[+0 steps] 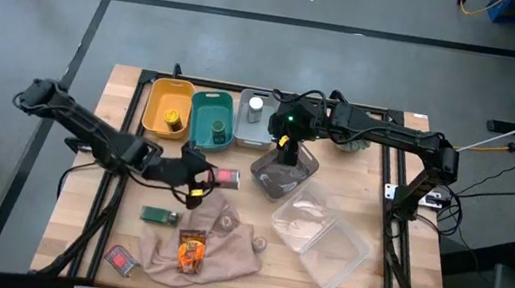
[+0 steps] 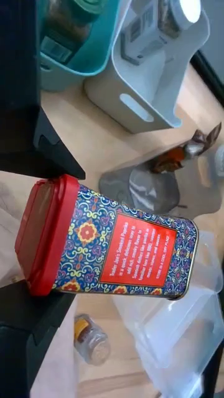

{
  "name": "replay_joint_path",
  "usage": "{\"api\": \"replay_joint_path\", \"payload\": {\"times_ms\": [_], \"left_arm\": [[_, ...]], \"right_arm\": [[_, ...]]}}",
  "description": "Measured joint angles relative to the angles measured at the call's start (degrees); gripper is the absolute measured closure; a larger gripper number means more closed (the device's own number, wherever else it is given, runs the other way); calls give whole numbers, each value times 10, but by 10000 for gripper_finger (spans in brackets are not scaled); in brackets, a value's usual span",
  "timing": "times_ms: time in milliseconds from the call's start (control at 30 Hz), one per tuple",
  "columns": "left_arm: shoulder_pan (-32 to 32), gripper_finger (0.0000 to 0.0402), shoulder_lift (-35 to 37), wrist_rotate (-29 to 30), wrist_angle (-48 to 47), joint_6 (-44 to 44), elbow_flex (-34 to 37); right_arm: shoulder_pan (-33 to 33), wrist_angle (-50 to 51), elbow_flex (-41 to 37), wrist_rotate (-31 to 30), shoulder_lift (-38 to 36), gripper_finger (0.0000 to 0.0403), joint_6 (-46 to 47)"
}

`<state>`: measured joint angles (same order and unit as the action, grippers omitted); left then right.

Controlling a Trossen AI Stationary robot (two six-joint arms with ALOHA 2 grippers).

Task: Sort spices by type
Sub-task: Put the top red seasoning can into the left transparent bin

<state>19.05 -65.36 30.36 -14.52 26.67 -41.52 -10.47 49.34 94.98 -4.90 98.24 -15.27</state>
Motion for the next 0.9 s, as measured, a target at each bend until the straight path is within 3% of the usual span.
{"api": "replay_joint_path", "payload": {"times_ms": [133,300,600,900], "left_arm": [[-41,197,-2,-64,0,-33,-13],[-87,197,-10,-136,0,-84,-45],[-128,197,-111,-243,-3,-220,-158],[-139,196,-258,-303,-126,-326,-337]], "right_arm": [[0,19,-1,7,-14,217,27],[0,25,-1,61,-67,217,64],[0,51,-3,80,-147,217,137],[0,-15,-142,36,-238,217,226]]}}
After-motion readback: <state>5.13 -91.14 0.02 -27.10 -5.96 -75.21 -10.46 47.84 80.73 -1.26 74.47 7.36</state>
